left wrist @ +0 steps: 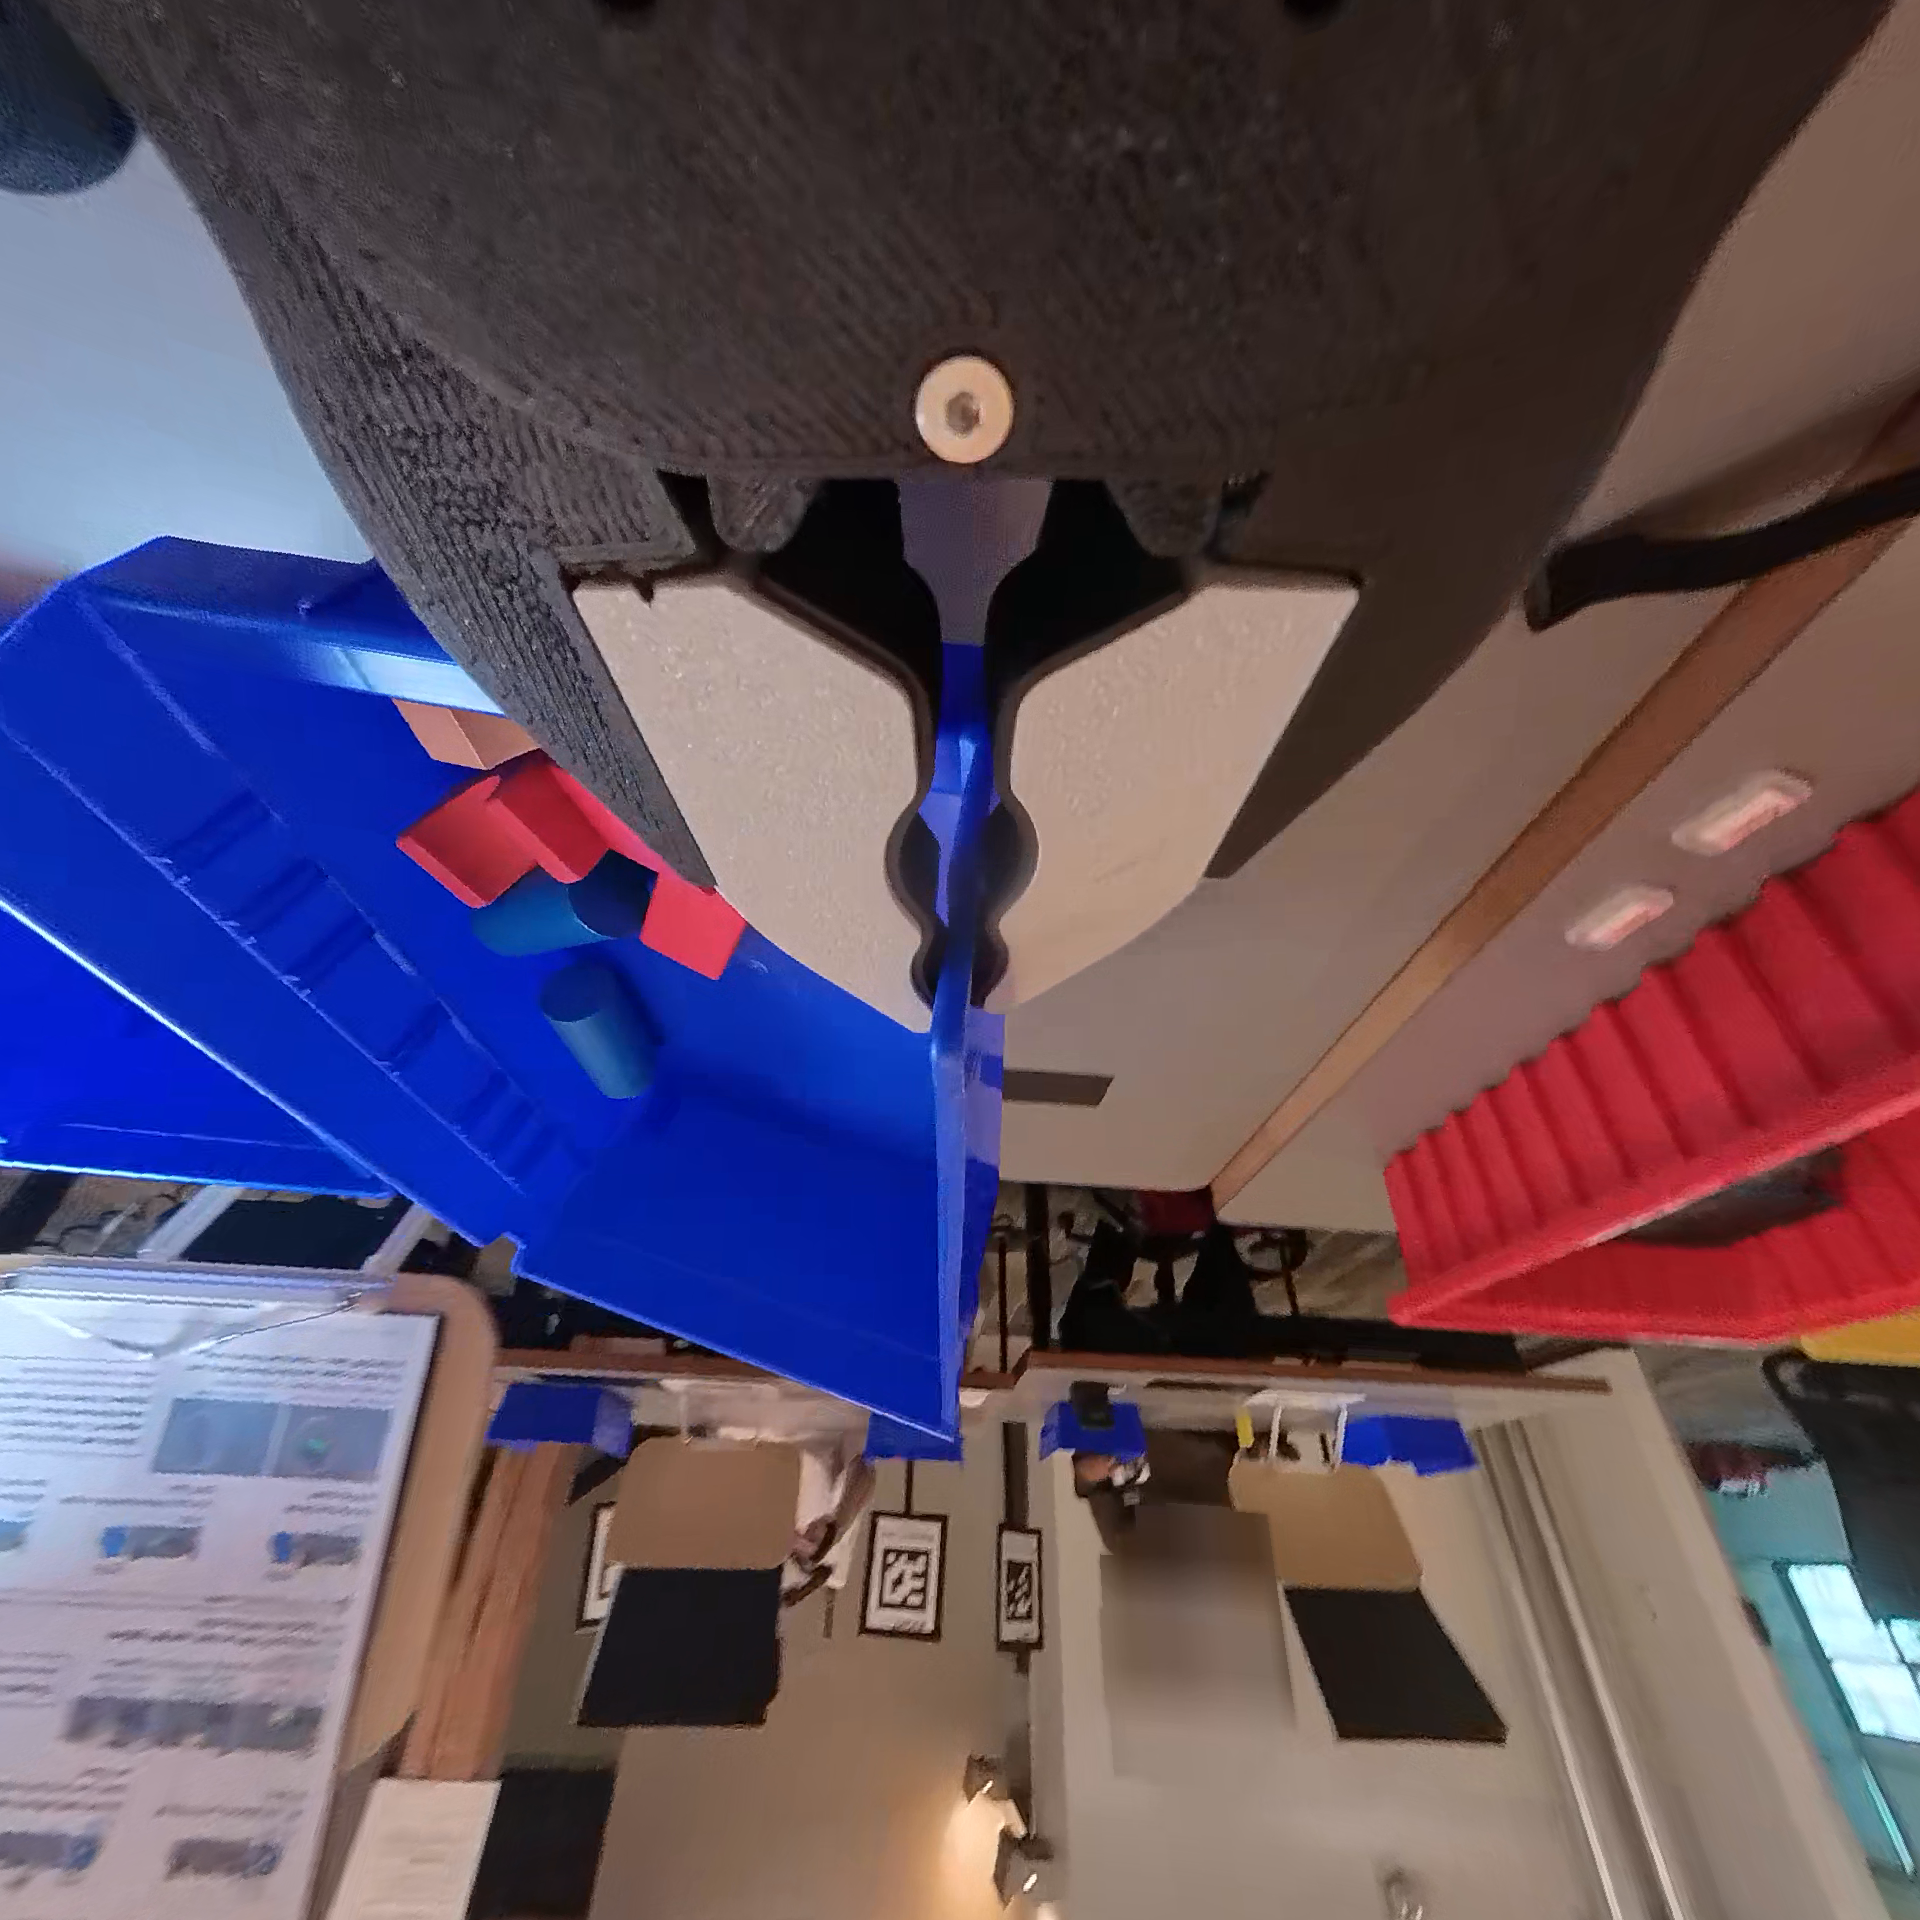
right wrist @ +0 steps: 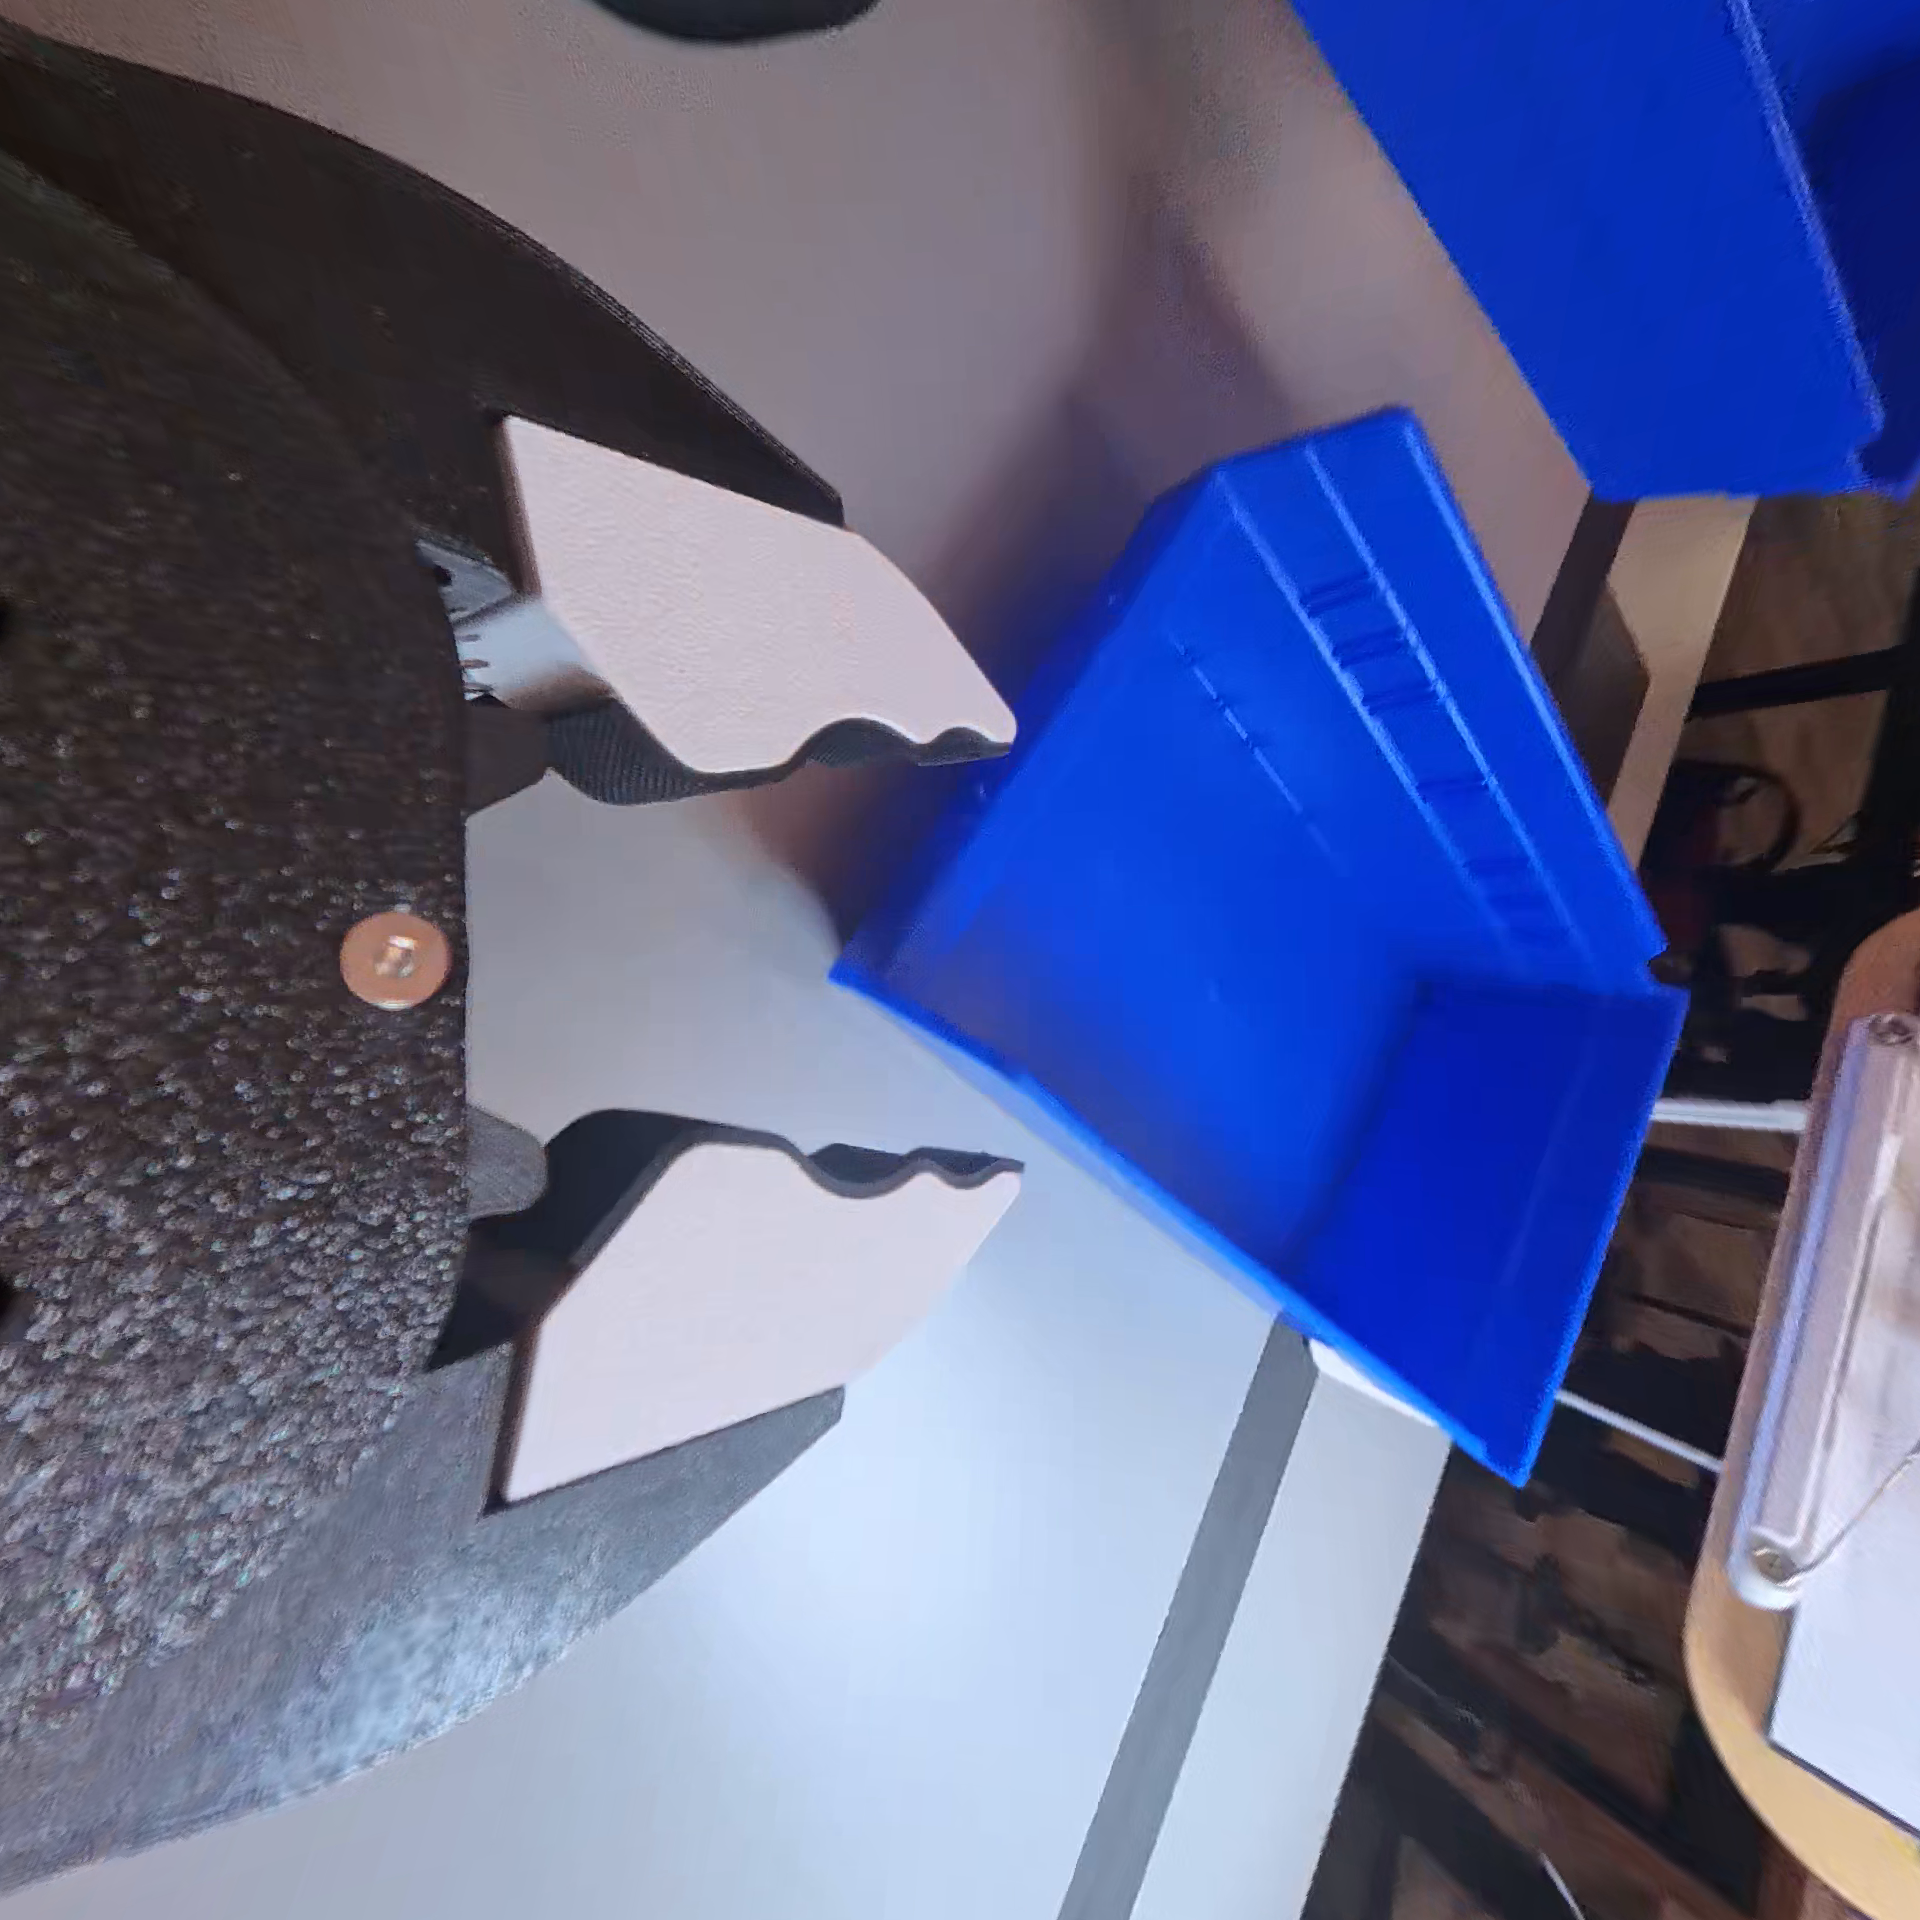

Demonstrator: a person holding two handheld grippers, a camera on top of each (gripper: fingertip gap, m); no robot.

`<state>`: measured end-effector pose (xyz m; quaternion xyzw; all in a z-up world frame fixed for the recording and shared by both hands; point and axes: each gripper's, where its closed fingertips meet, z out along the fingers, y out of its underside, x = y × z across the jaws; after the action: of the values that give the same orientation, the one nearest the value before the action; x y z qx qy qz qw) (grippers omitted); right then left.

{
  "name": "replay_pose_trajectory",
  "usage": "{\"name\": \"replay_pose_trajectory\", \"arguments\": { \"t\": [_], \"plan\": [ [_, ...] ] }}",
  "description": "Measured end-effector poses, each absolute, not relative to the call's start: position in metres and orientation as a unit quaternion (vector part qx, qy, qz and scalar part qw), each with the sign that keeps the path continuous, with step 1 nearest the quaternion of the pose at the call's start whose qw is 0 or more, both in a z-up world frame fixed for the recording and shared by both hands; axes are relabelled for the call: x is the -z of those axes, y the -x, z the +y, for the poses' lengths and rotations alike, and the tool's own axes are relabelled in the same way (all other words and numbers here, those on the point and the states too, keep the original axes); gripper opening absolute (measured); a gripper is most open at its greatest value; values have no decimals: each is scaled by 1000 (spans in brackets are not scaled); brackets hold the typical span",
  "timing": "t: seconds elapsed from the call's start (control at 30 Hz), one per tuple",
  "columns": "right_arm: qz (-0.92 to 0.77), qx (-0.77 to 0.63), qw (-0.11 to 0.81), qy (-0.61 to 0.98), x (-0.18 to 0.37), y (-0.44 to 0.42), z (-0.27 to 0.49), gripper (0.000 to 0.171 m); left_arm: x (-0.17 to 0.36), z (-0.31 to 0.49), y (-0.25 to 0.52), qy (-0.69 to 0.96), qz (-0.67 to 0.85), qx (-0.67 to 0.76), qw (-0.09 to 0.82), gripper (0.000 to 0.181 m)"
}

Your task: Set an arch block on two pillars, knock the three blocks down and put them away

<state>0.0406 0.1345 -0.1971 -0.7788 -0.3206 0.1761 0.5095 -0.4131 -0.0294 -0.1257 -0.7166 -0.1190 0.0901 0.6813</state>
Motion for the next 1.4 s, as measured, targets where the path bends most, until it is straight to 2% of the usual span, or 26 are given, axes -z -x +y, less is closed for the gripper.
{"name": "replay_pose_trajectory", "arguments": {
  "t": [0.13, 0.17, 0.23, 0.3, 0.4, 0.6, 0.83, 1.23, 1.4],
  "plan": [
    [-319, -164, 464, 810, 224, -51, 178, 68, 162, -25, 444, 727, -169, -104, 658, 2],
    [-316, -178, 446, 818, 232, -49, 185, 62, 169, -25, 451, 728, -181, -110, 652, 2],
    [-325, -225, 409, 822, 245, -41, 189, 31, 179, -26, 463, 727, -209, -122, 643, 3],
    [-302, -233, 415, 826, 245, -48, 198, 18, 184, -25, 468, 716, -240, -112, 646, 5],
    [-289, -155, 443, 834, 245, -89, 213, 6, 193, -14, 463, 720, -244, -110, 640, 8],
    [-189, -171, 450, 856, 244, -191, 202, 3, 228, 19, 425, 792, -164, -52, 586, 15],
    [-50, -74, 532, 842, 241, -291, 191, 4, 236, 27, 410, 818, -105, -62, 562, 17],
    [-118, -11, 552, 825, 242, -262, 203, 10, 236, 25, 402, 823, -74, -30, 563, 18],
    [-44, -13, 554, 831, 242, -299, 214, 4, 236, 24, 397, 825, -60, -25, 561, 17]
  ]
}}
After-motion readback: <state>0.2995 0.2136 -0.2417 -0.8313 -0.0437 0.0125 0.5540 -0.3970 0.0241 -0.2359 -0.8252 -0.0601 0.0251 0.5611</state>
